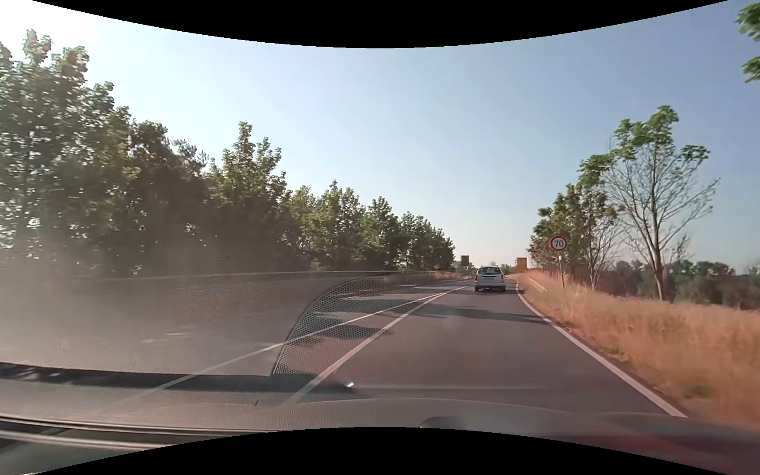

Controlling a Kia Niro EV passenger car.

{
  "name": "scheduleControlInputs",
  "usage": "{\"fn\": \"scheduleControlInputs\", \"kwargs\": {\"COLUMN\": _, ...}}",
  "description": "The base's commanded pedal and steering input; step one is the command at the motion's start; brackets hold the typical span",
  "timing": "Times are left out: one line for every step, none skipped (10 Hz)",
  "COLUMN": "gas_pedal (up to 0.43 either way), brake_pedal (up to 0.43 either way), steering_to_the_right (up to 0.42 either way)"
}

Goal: Follow the waypoints while adhering to traffic rules and regulations

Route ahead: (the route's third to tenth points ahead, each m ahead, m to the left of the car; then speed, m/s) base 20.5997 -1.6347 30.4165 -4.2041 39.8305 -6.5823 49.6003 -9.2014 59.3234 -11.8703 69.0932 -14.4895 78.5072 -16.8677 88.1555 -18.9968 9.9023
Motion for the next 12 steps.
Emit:
{"fn": "scheduleControlInputs", "kwargs": {"gas_pedal": 0.189, "brake_pedal": 0.000, "steering_to_the_right": 0.081}}
{"fn": "scheduleControlInputs", "kwargs": {"gas_pedal": 0.189, "brake_pedal": 0.000, "steering_to_the_right": 0.076}}
{"fn": "scheduleControlInputs", "kwargs": {"gas_pedal": 0.189, "brake_pedal": 0.000, "steering_to_the_right": 0.075}}
{"fn": "scheduleControlInputs", "kwargs": {"gas_pedal": 0.189, "brake_pedal": 0.000, "steering_to_the_right": 0.074}}
{"fn": "scheduleControlInputs", "kwargs": {"gas_pedal": 0.189, "brake_pedal": 0.000, "steering_to_the_right": 0.074}}
{"fn": "scheduleControlInputs", "kwargs": {"gas_pedal": 0.189, "brake_pedal": 0.000, "steering_to_the_right": 0.071}}
{"fn": "scheduleControlInputs", "kwargs": {"gas_pedal": 0.189, "brake_pedal": 0.000, "steering_to_the_right": 0.064}}
{"fn": "scheduleControlInputs", "kwargs": {"gas_pedal": 0.189, "brake_pedal": 0.000, "steering_to_the_right": 0.060}}
{"fn": "scheduleControlInputs", "kwargs": {"gas_pedal": 0.189, "brake_pedal": 0.000, "steering_to_the_right": 0.053}}
{"fn": "scheduleControlInputs", "kwargs": {"gas_pedal": 0.189, "brake_pedal": 0.000, "steering_to_the_right": 0.048}}
{"fn": "scheduleControlInputs", "kwargs": {"gas_pedal": 0.189, "brake_pedal": 0.000, "steering_to_the_right": 0.044}}
{"fn": "scheduleControlInputs", "kwargs": {"gas_pedal": 0.197, "brake_pedal": 0.000, "steering_to_the_right": 0.041}}
